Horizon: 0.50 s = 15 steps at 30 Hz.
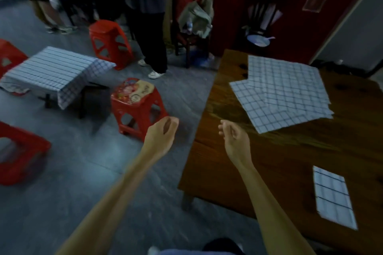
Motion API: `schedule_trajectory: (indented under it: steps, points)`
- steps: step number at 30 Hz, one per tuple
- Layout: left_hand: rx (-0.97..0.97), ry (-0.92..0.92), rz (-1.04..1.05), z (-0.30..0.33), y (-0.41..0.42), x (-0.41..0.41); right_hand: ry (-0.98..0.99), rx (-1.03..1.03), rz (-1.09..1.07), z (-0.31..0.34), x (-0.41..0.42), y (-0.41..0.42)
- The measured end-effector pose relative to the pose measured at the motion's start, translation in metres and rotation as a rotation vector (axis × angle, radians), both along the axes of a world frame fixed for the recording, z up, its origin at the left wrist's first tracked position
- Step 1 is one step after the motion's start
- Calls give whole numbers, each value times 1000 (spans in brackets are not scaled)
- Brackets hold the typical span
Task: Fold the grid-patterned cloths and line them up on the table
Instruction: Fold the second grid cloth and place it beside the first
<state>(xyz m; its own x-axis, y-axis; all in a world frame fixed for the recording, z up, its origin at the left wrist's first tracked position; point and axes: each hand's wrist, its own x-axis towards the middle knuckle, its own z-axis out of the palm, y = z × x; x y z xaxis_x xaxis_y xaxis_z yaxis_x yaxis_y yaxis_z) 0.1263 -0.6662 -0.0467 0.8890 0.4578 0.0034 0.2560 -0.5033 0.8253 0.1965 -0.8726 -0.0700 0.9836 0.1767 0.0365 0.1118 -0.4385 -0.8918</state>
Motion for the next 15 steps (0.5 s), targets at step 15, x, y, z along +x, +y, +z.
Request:
schedule_trajectory:
  steps: [15]
  points:
    - [132,-36,-218,15,160,89,-138,-205,27,12,68,161]
